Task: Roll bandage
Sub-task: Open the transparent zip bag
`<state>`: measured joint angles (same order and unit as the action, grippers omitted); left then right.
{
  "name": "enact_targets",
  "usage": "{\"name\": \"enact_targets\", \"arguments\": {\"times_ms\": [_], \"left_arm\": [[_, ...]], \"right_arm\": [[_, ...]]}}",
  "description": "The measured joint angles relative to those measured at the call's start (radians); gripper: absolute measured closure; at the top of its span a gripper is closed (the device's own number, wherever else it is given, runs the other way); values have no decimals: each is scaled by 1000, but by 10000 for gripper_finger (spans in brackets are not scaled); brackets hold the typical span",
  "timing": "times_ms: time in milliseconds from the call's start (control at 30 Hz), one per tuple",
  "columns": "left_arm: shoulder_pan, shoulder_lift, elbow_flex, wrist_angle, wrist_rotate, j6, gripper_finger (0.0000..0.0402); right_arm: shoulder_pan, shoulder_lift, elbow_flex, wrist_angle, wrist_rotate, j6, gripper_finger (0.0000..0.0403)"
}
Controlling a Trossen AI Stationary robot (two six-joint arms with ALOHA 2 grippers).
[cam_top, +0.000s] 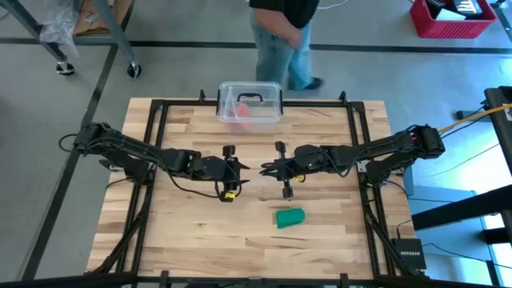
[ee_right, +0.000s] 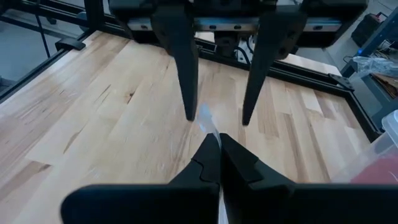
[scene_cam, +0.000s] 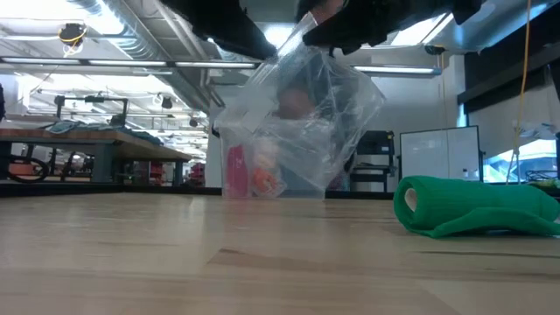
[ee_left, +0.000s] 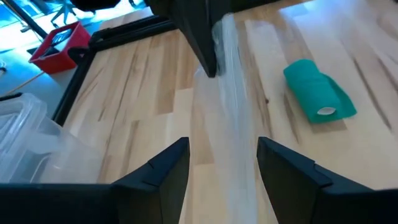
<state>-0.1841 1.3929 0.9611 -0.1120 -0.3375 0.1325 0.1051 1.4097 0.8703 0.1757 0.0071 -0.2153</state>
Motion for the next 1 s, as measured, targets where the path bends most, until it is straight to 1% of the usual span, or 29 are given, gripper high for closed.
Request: {"name": "enact_targets", "arguments": {"times_ms": [300,633,1000], "left_arm": [[6,4,0,-6,-13,5,221],[1,-34,0,-13,-14,0,221],[3,-15,-6,-11,-14,-2,221]], "right_arm": [[0,0,0,-1,-24,1,402],[0,0,0,-6,-24,1,402],[0,0,0,0,-24,1,402]]}}
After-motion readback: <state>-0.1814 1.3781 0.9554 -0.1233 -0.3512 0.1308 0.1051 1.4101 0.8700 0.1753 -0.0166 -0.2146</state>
